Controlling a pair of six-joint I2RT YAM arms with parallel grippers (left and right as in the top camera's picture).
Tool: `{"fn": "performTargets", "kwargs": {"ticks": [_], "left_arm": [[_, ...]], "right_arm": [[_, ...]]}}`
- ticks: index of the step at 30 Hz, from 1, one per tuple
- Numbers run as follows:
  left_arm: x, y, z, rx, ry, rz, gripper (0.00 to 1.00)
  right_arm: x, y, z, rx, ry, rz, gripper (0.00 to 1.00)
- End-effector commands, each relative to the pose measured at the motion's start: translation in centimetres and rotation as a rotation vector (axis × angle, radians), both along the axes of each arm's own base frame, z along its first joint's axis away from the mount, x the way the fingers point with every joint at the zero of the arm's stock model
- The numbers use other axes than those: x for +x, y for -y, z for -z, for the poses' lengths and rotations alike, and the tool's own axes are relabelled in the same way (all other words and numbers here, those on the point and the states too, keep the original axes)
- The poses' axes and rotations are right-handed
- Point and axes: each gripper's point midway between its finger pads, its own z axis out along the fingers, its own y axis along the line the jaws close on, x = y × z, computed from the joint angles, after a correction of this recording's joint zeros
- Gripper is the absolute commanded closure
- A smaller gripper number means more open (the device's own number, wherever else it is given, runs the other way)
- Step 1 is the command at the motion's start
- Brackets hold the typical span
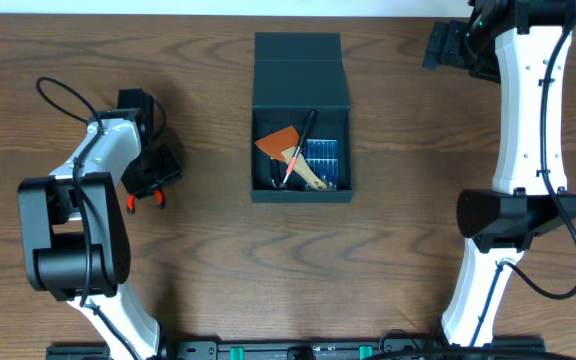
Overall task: Pack container
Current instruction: 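Lower the left gripper and grasp the pliers by the handles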
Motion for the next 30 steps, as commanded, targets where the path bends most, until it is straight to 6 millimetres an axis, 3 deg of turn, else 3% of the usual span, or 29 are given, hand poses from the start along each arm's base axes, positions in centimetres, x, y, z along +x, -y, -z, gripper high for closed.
{"fn": "performTargets", "kwargs": {"ticks": [1, 9, 15, 27, 30], "left_arm": [[-4.04, -0.69, 3.43, 0.022, -0.148, -0.039, 0.52], [-4.51, -1.04, 3.60, 0.020, -0.159, -0.052, 0.54], [-4.52, -1.03, 3.60, 0.020, -0.159, -0.051, 0.74], [-4.48, -1.06, 3.61, 0.021, -0.158, -0.057, 0.76], [-4.50, -1.16, 3.61, 0.023, -0.158, -0.092, 0.81]], "right_arm": [[0.02, 0.15, -0.56, -0.007, 0.018, 0.012, 0.01], [0.02, 0.15, -0.56, -0.007, 0.018, 0.012, 0.01], [0.02, 0.15, -0.56, -0.007, 0.018, 0.012, 0.01], [0.02, 0.15, -0.56, -0.007, 0.018, 0.012, 0.01], [0.02, 0.15, -0.56, -0.007, 0.018, 0.012, 0.01]]}}
